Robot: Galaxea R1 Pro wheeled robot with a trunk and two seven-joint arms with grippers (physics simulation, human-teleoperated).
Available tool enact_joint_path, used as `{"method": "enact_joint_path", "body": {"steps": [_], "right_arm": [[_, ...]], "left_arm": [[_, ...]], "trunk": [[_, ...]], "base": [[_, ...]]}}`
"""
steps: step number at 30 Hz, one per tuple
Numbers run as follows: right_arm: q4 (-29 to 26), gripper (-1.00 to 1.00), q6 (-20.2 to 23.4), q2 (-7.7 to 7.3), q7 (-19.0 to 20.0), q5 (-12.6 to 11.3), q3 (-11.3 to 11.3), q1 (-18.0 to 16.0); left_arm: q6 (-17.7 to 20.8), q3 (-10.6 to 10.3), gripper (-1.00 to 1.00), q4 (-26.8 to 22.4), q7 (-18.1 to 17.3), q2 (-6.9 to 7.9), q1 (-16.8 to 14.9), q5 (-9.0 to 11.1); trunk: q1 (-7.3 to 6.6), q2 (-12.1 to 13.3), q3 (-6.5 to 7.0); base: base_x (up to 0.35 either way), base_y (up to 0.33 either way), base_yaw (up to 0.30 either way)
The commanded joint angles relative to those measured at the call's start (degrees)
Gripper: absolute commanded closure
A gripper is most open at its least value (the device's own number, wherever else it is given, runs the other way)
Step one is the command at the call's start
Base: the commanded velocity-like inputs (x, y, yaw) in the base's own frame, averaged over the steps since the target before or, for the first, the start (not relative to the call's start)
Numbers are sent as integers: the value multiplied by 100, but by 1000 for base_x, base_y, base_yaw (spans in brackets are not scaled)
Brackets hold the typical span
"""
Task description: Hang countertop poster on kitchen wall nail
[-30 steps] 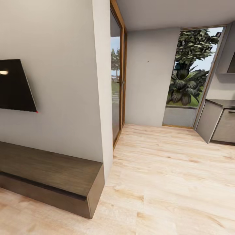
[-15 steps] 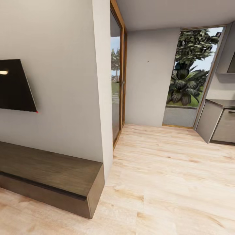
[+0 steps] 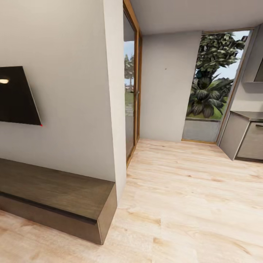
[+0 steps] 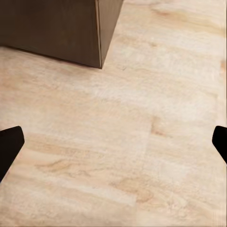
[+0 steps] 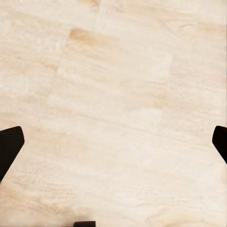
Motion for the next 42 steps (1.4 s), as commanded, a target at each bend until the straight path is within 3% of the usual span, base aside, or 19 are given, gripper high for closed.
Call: {"method": "enact_joint_path", "body": {"steps": [1, 9, 28, 42], "right_arm": [[-6, -100, -19, -1, -2, -1, -2, -1], [-14, -100, -13, 3, -3, -1, 14, 57], [-6, -100, -14, 3, -7, -9, 6, 58], [2, -100, -18, 3, -20, -6, 10, 66]], "left_arm": [[-11, 12, -100, -17, -1, -1, 1, -3], [-5, 45, -100, -42, -2, 51, 1, -8], [2, 36, -100, 28, 0, 55, 1, -13], [3, 21, -100, 133, 0, 49, 1, -18]], "trunk": [[0, -3, -5], [0, -3, -5], [0, -3, -5], [0, -3, -5]], "base": [[0, 0, 0], [0, 0, -35], [0, -8, -261], [53, -265, -123]]}}
